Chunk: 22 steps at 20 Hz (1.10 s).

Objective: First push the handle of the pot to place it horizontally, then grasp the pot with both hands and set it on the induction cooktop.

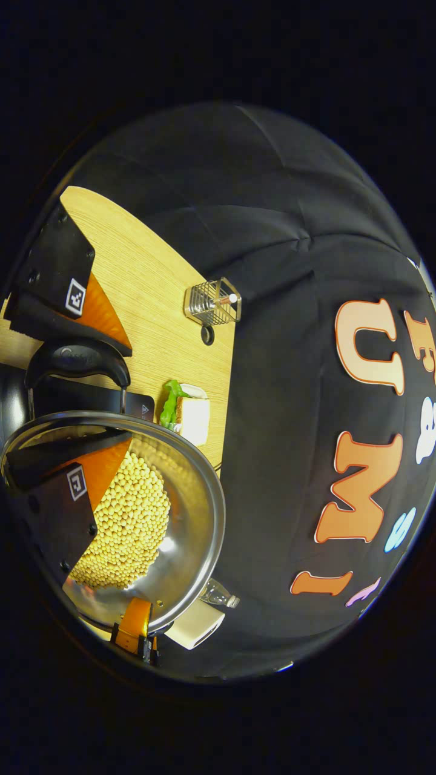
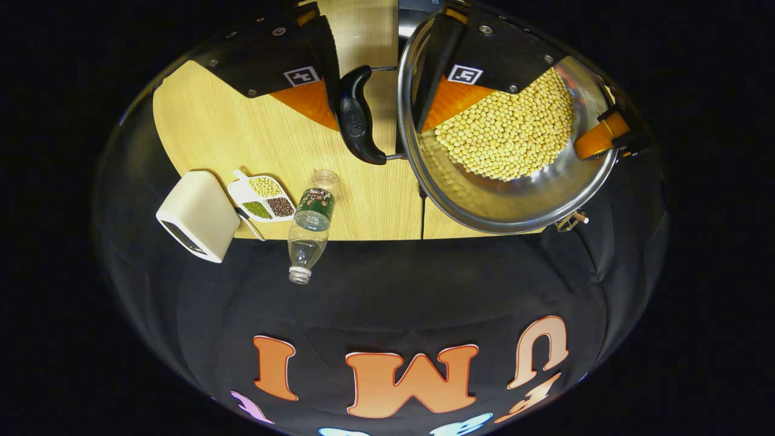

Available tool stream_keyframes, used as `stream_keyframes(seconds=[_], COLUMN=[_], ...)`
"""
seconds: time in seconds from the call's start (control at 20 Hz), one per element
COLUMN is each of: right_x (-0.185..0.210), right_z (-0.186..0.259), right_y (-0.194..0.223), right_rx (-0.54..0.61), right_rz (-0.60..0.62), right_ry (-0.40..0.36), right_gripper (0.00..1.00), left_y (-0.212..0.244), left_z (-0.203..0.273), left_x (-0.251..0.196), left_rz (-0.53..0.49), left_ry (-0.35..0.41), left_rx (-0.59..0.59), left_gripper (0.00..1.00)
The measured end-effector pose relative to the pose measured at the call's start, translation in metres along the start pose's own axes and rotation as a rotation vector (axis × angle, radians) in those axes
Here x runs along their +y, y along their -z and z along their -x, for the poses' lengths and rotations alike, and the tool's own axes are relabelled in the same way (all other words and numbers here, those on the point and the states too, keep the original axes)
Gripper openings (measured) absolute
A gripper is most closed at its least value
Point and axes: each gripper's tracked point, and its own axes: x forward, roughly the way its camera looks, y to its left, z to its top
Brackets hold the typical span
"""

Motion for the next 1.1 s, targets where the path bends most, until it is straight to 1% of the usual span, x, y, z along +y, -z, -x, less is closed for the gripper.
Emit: stream_keyframes(seconds=[0.25, 0.3, 0.5, 0.55, 0.7, 0.75, 0.8, 0.85, 0.9, 0.95, 1.05, 1.1], right_x=[-0.002, -0.002, -0.006, -0.007, -0.004, -0.005, -0.004, -0.004, -0.003, -0.004, -0.003, -0.001], right_z=[-0.001, 0.0, 0.004, 0.005, 0.004, 0.003, 0.003, 0.004, 0.005, 0.003, 0.001, 0.002], right_y=[0.001, 0.0, -0.002, -0.003, 0.001, 0.001, 0.002, 0.0, -0.001, -0.003, 0.005, 0.006], right_rx=[0.012, 0.015, 0.021, 0.026, 0.033, 0.038, 0.04, 0.036, 0.034, 0.026, 0.046, 0.058], right_rz=[0.006, 0.006, 0.012, 0.011, 0.0, 0.0, 0.002, 0.006, 0.005, 0.003, -0.004, 0.0], right_ry=[0.003, 0.002, 0.005, 0.005, 0.001, 0.0, -0.001, -0.003, 0.0, -0.002, -0.014, -0.025], right_gripper=[0.63, 0.63, 0.63, 0.63, 0.63, 0.63, 0.58, 0.63, 0.63, 0.62, 0.62, 0.64], left_y=[0.013, 0.016, 0.021, 0.023, 0.025, 0.027, 0.03, 0.033, 0.034, 0.032, 0.036, 0.038], left_z=[-0.012, -0.014, -0.023, -0.026, -0.03, -0.032, -0.034, -0.037, -0.038, -0.039, -0.039, -0.039], left_x=[0.004, 0.005, 0.005, 0.005, 0.004, 0.005, 0.005, 0.006, 0.006, 0.007, 0.005, 0.005], left_rz=[0.008, 0.009, 0.01, 0.011, 0.01, 0.012, 0.02, 0.023, 0.023, 0.022, 0.012, 0.003], left_ry=[-0.001, 0.0, 0.0, 0.0, -0.003, 0.0, 0.004, 0.005, 0.005, 0.003, 0.0, -0.012], left_rx=[0.02, 0.029, 0.038, 0.045, 0.044, 0.048, 0.052, 0.059, 0.058, 0.05, 0.06, 0.075], left_gripper=[0.75, 0.72, 0.73, 0.76, 0.73, 0.75, 0.75, 0.75, 0.72, 0.75, 0.8, 0.78])
